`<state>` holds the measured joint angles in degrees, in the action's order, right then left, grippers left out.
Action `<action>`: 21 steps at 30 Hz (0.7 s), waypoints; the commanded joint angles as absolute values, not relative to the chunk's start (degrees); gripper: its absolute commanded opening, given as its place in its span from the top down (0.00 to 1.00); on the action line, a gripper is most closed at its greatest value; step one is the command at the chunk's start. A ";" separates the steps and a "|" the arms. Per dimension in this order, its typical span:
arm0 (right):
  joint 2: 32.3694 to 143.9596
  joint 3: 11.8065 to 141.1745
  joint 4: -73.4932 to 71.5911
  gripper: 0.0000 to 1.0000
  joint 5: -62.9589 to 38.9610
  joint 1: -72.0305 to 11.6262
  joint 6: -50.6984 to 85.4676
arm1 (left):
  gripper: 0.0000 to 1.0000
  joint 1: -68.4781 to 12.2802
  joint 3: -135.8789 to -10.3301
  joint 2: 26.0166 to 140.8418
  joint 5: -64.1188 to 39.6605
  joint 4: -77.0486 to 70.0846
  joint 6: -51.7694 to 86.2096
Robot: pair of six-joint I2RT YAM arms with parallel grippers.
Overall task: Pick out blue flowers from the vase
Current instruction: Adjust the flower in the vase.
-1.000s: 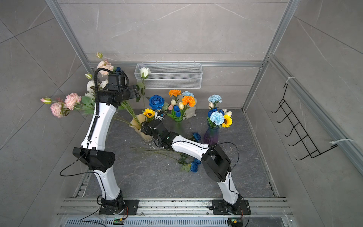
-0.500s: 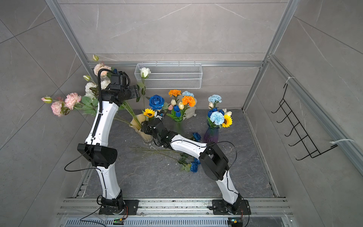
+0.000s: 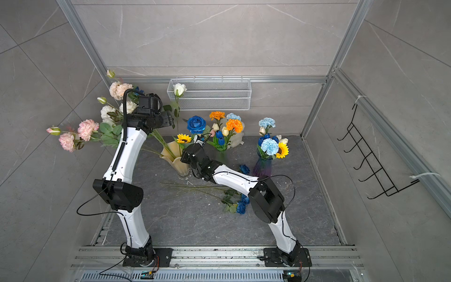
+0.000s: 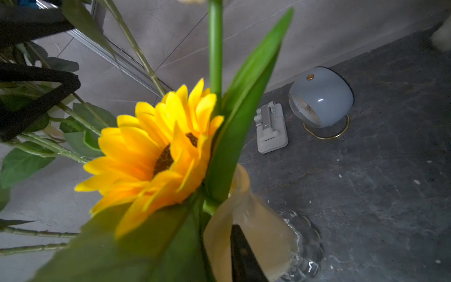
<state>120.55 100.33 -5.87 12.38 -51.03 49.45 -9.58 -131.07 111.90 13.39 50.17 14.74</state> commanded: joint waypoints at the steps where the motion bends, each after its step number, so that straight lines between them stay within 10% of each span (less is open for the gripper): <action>1: 122.82 101.54 -1.94 0.86 8.68 -52.08 48.66 | 0.19 -9.13 -130.87 106.94 13.36 49.00 13.45; 21: 120.08 99.74 0.59 1.00 10.83 -54.88 49.58 | 0.19 -8.09 -133.73 107.39 14.06 53.37 13.18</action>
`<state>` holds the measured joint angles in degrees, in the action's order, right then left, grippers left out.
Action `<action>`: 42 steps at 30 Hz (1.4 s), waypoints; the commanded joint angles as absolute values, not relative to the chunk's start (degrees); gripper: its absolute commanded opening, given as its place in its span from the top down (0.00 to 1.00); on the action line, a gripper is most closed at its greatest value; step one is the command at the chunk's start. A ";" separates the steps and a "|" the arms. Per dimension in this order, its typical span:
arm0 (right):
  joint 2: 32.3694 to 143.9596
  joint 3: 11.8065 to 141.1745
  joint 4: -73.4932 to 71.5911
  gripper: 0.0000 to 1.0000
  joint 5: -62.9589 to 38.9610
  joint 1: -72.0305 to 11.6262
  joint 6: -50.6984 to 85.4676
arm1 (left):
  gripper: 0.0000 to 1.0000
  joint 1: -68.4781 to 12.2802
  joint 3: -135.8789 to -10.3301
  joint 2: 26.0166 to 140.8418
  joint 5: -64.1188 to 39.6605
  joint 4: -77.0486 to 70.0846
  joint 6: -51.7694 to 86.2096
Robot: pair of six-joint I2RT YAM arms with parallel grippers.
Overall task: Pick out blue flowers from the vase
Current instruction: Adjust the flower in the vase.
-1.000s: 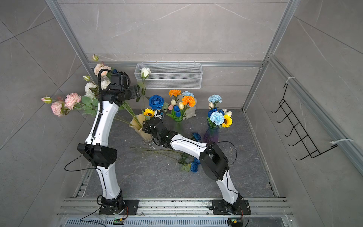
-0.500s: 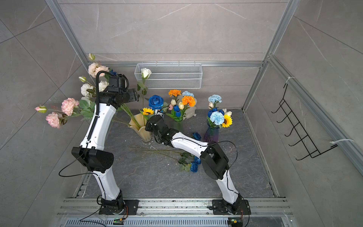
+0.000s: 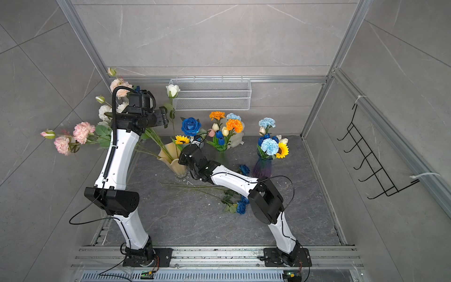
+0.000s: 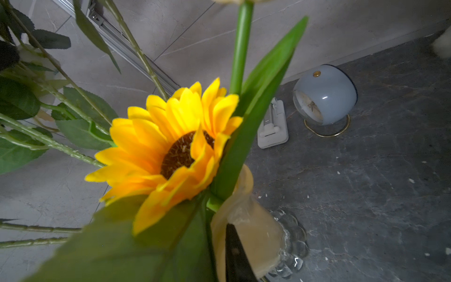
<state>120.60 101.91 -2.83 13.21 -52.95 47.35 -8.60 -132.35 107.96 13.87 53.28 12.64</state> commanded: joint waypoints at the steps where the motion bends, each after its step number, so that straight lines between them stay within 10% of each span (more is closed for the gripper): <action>1: 119.85 99.21 0.28 1.00 10.81 -54.86 49.68 | 0.19 -8.07 -133.73 107.60 14.15 53.26 13.25; 42: 118.56 97.69 0.53 0.94 13.36 -55.43 48.90 | 0.20 -7.11 -140.23 106.01 9.83 64.65 15.12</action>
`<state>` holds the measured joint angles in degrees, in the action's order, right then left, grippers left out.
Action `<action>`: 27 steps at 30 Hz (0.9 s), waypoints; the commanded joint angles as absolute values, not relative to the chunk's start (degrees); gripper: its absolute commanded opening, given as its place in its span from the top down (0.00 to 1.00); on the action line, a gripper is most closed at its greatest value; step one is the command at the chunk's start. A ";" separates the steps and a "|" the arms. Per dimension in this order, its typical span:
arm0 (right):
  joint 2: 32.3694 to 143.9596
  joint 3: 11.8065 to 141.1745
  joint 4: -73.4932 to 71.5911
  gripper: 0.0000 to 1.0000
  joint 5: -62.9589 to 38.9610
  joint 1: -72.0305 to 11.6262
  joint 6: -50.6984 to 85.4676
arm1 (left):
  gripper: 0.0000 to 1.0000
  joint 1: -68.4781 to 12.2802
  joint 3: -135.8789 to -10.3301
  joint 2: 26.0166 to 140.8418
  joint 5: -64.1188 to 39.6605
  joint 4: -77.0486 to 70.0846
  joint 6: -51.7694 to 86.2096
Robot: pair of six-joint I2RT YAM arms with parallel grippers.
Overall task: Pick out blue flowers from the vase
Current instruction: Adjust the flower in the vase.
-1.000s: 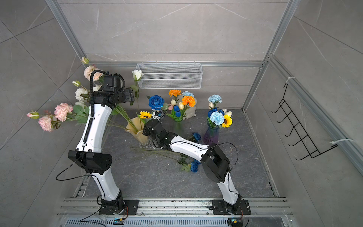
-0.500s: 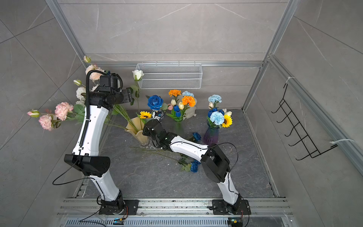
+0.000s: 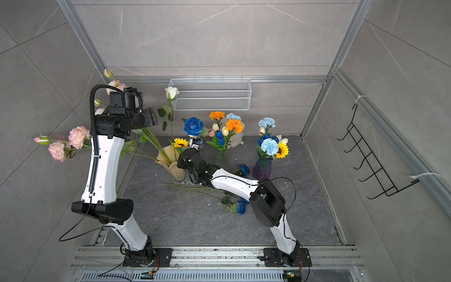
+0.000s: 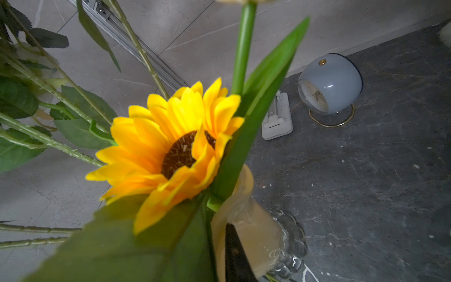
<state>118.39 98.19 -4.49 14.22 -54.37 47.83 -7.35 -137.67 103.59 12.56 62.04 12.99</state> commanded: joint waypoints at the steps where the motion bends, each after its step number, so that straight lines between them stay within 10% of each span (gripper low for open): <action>1: 118.49 97.64 0.67 0.94 13.56 -55.45 48.81 | 0.21 -7.11 -140.03 106.32 9.26 64.35 15.88; 27: 117.95 95.17 0.01 0.95 13.51 -55.41 48.92 | 0.19 -6.85 -140.34 113.44 16.87 63.45 15.34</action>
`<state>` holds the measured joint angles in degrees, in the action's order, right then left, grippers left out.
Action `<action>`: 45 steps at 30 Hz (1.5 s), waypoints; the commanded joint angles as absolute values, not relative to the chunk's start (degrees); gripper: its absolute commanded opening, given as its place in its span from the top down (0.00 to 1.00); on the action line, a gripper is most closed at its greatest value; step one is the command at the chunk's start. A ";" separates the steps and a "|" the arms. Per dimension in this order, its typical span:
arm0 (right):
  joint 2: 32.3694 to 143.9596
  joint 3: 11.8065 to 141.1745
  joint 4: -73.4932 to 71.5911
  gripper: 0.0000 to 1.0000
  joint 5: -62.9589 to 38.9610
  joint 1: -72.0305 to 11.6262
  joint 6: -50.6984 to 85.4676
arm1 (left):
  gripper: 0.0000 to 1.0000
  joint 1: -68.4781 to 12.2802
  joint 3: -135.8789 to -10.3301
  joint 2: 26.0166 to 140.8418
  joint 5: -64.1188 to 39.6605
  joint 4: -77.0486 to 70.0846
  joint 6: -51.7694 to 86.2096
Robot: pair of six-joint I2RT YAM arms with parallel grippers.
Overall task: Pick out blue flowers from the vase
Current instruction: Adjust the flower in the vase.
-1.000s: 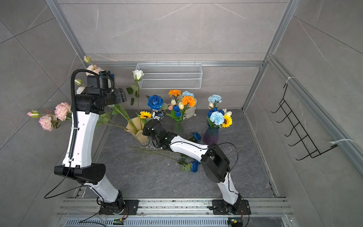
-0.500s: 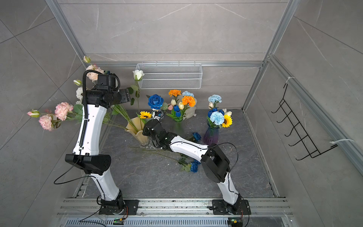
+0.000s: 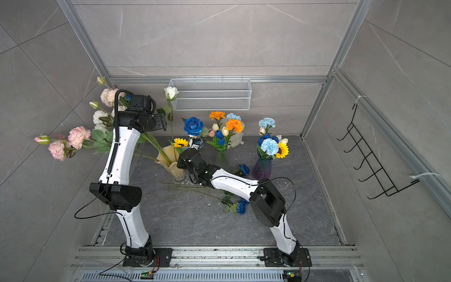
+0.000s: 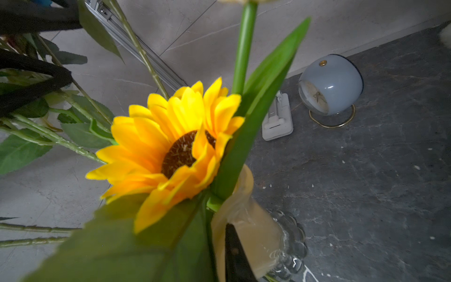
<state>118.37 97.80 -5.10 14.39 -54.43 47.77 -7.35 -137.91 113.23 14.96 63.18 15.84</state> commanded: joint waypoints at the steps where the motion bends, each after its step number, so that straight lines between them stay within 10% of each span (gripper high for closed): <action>1: 117.87 94.85 -0.15 0.95 13.53 -55.40 48.96 | 0.19 -6.83 -140.61 113.89 16.85 63.94 15.30; 45: 118.74 92.67 -3.33 0.87 11.56 -55.45 49.22 | 0.19 -12.50 -141.98 115.46 38.67 72.93 -3.56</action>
<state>117.73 95.20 -8.86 14.13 -54.43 47.75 -12.36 -143.26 116.60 36.40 69.80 -5.08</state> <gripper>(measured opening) 0.148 0.809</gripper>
